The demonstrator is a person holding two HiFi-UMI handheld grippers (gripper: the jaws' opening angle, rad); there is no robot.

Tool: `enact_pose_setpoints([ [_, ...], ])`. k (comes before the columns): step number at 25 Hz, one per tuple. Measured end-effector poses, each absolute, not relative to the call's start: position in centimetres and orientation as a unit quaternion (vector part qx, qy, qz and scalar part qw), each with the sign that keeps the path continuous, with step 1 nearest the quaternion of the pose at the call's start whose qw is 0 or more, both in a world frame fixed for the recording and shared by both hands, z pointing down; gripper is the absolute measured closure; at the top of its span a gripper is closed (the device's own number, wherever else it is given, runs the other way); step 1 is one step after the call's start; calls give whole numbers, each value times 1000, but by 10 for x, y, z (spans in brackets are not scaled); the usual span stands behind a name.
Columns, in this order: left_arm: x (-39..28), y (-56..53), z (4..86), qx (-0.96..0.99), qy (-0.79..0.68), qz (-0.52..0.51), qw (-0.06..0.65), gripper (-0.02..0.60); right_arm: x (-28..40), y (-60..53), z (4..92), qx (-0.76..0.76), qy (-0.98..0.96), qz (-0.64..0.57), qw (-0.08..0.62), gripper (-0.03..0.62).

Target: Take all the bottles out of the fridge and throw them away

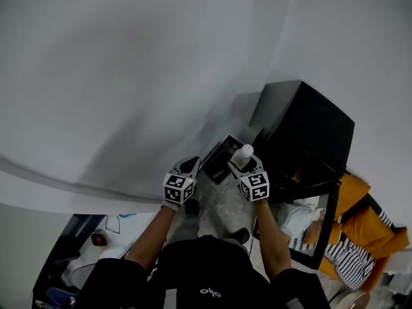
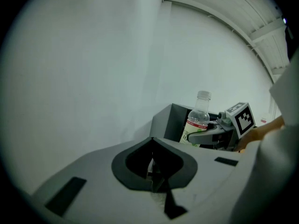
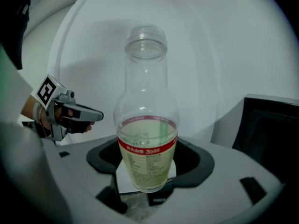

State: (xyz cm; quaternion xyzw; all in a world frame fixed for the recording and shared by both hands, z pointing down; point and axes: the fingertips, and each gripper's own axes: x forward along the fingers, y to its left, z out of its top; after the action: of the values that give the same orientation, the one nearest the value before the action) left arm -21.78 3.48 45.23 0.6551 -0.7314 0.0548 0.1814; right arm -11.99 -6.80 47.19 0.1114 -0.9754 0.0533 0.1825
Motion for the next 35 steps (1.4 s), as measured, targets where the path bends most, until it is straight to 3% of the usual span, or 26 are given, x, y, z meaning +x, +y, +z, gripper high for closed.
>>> enact_pose_setpoints([
  [20, -258, 2, 516, 676, -701, 51, 222, 583, -183, -110, 554, 122, -962, 86, 231, 278],
  [35, -289, -72, 681, 702, -662, 41, 261, 583, -230, -165, 757, 171, -944, 139, 244, 278],
])
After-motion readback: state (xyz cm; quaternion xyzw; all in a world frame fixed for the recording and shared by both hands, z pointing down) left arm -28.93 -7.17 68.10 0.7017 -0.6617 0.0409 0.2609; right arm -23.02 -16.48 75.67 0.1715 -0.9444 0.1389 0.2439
